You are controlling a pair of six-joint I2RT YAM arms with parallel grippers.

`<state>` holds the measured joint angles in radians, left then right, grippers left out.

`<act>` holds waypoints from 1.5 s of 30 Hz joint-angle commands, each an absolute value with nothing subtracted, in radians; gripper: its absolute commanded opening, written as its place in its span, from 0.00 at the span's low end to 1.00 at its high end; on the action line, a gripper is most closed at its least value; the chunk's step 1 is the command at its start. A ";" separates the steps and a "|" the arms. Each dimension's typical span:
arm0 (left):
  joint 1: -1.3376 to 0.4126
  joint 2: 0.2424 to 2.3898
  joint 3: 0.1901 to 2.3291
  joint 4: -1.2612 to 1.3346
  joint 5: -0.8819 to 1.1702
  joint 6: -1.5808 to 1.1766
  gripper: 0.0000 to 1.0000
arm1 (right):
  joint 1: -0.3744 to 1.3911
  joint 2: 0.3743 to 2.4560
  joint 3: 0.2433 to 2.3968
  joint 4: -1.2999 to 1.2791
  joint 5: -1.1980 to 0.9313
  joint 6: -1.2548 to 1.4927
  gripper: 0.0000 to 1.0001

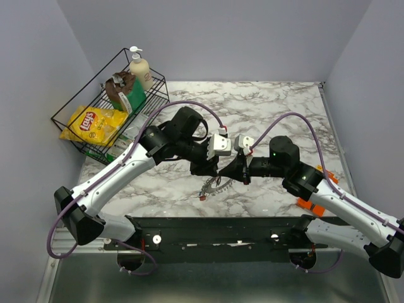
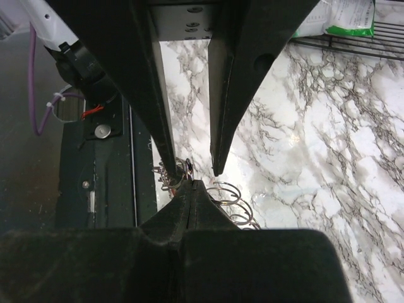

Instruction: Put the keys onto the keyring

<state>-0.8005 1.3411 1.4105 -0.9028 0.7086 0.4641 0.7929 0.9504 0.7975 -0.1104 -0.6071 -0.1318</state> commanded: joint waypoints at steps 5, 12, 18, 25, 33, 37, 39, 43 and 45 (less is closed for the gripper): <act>-0.804 1.373 1.413 -0.882 0.721 0.472 0.04 | 0.801 0.923 0.815 -0.075 -0.574 -0.124 0.01; -0.804 1.313 1.365 -0.763 0.687 0.414 0.00 | 0.799 0.890 0.789 -0.051 -0.499 -0.095 0.09; -0.805 1.182 1.186 -0.468 0.653 0.283 0.00 | 0.801 0.844 0.756 -0.009 -0.463 -0.032 0.40; -0.804 1.048 0.925 -0.060 0.615 0.111 0.00 | 0.795 0.796 0.736 -0.009 -0.468 -0.003 0.47; -0.804 0.940 0.704 0.429 0.591 -0.026 0.00 | 0.784 0.759 0.701 0.034 -0.506 0.044 0.47; -0.804 0.908 0.626 0.558 0.575 -0.043 0.00 | 0.778 0.747 0.692 0.037 -0.511 0.044 0.47; -0.804 0.899 0.606 0.621 0.587 -0.055 0.00 | 0.776 0.749 0.687 0.037 -0.512 0.043 0.47; -0.804 0.890 0.557 0.747 0.655 -0.112 0.00 | 0.773 0.756 0.689 0.040 -0.523 0.044 0.47; -0.804 0.893 0.554 0.785 0.673 -0.124 0.00 | 0.773 0.764 0.689 0.046 -0.525 0.044 0.47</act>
